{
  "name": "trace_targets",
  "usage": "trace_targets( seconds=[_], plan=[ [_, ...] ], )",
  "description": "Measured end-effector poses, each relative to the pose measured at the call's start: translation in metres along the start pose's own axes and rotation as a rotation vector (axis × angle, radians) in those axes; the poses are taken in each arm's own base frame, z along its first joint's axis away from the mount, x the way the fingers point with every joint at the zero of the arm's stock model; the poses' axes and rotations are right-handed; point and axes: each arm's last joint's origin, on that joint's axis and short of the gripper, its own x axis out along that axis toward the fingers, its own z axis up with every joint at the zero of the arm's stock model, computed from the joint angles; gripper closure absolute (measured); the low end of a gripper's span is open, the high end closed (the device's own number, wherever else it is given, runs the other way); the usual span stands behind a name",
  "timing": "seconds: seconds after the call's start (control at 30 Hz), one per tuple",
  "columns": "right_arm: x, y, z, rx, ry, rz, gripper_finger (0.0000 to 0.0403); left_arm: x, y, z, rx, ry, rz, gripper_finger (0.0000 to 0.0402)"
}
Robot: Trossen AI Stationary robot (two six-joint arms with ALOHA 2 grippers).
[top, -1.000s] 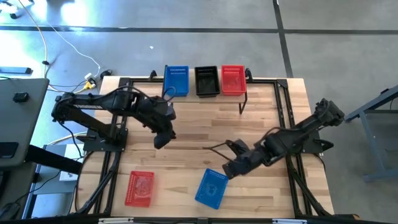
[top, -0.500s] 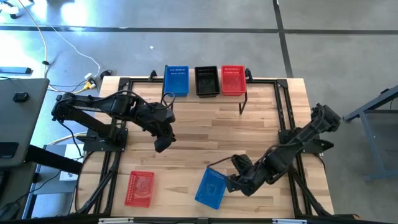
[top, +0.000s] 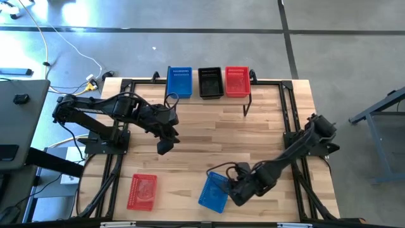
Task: Stack baskets on shelf by color
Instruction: Stack the blue bin on top of the other blue bins on the shelf
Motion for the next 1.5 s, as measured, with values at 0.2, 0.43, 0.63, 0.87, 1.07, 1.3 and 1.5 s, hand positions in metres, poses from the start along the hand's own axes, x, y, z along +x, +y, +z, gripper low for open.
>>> trace_targets(
  seconds=[0.2,0.43,0.63,0.87,1.07,1.3,1.5],
  plan=[
    [0.025,0.006,0.003,0.043,-0.016,-0.021,0.0230,0.000,0.000,0.000,0.009,0.000,0.000,0.0245],
    [0.050,0.006,0.005,0.094,-0.017,-0.081,0.0230,0.000,0.000,0.000,0.046,0.000,0.000,0.0245],
    [0.062,0.004,0.004,0.118,-0.024,-0.110,0.0237,0.000,-0.002,-0.001,0.083,0.004,-0.007,0.0245],
    [0.064,0.005,0.007,0.164,-0.066,-0.103,0.0308,0.000,-0.010,-0.006,0.138,0.015,-0.029,0.0245],
    [0.065,0.008,0.014,0.181,-0.118,-0.072,0.0388,0.000,-0.021,-0.012,0.250,0.027,-0.058,0.0245],
    [0.066,0.018,0.026,0.207,-0.157,-0.013,0.0394,-0.001,-0.033,-0.020,0.379,0.038,-0.088,0.0245],
    [0.067,0.033,0.036,0.225,-0.240,0.151,0.0398,-0.001,-0.039,-0.025,0.414,0.034,-0.083,0.0245]
  ],
)
